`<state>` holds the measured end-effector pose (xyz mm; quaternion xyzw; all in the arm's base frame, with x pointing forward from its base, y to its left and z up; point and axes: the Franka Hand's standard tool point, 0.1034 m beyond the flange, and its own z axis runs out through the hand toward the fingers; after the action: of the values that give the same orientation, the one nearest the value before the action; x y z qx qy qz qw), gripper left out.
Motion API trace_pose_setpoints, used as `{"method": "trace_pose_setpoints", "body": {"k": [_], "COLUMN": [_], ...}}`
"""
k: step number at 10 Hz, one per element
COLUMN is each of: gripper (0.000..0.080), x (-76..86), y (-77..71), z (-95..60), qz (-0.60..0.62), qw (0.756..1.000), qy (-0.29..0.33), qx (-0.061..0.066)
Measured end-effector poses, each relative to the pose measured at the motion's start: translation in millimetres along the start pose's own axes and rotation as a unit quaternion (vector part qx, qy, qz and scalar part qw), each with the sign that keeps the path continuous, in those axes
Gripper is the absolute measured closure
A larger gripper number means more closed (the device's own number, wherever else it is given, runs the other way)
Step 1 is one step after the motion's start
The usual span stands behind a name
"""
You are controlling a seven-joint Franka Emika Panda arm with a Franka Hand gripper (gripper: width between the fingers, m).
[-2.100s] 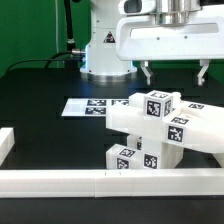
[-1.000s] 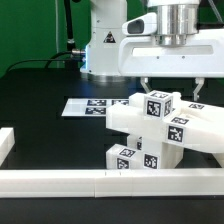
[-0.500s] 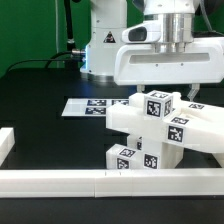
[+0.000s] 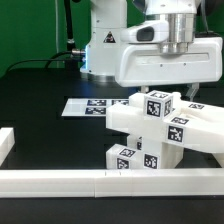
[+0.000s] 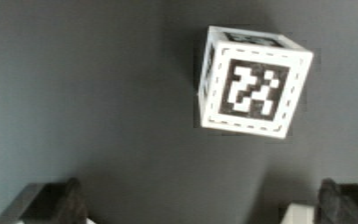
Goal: Assemble chair
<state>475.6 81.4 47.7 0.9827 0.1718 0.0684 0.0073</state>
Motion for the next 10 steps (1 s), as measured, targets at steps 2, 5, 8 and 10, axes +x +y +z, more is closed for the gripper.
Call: {"method": "trace_pose_setpoints", "body": {"k": [2, 5, 8, 10], "gripper": [0.015, 0.015, 0.015, 0.015], "x": [0.9, -5.4, -6.4, -7.7], "y": [-1.0, -6.4, -9.3, -10.6], "z": [3.1, 13.5, 15.1, 16.5], "qz": [-0.007, -0.008, -0.011, -0.011], "qw": [1.0, 1.0, 1.0, 1.0], "qy": [0.009, 0.01, 0.006, -0.004], "qx": [-0.004, -0.007, -0.006, -0.002]}}
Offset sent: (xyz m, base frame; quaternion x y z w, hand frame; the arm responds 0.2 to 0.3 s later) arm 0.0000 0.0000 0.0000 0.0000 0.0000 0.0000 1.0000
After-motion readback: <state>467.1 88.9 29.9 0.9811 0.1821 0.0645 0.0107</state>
